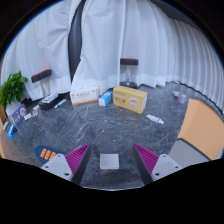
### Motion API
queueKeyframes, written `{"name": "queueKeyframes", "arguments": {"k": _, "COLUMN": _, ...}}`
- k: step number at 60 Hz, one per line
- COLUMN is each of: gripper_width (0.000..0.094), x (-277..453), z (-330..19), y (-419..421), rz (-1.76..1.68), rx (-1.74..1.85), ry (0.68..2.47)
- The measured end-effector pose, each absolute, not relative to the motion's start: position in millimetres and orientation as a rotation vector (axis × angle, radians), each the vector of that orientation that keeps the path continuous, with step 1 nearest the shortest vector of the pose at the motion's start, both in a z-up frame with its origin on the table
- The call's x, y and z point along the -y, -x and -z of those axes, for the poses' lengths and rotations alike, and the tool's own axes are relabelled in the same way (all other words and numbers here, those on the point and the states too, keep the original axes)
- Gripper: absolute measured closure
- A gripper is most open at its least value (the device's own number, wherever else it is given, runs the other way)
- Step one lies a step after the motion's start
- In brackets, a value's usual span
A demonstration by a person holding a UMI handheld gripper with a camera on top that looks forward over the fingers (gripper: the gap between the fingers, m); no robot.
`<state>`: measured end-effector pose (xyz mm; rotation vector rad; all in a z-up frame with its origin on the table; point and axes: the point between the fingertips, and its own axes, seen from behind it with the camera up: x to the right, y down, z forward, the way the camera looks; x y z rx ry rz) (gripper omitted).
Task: Unplug charger
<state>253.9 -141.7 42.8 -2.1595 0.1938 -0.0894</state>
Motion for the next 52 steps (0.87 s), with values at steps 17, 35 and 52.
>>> {"name": "queueKeyframes", "arguments": {"k": 17, "gripper_width": 0.0087, "x": 222, "z": -131, "y": -207, "rz": 0.165, "rx": -0.168, "ry": 2.054}}
{"name": "queueKeyframes", "arguments": {"k": 35, "gripper_width": 0.0083, "x": 346, "z": -156, "y": -141, "rz": 0.196, "rx": -0.182, "ry": 2.050}}
{"name": "queueKeyframes", "arguments": {"k": 52, "gripper_width": 0.0086, "x": 396, "z": -167, "y": -112, "rz": 0.202, "rx": -0.196, "ry": 2.048}}
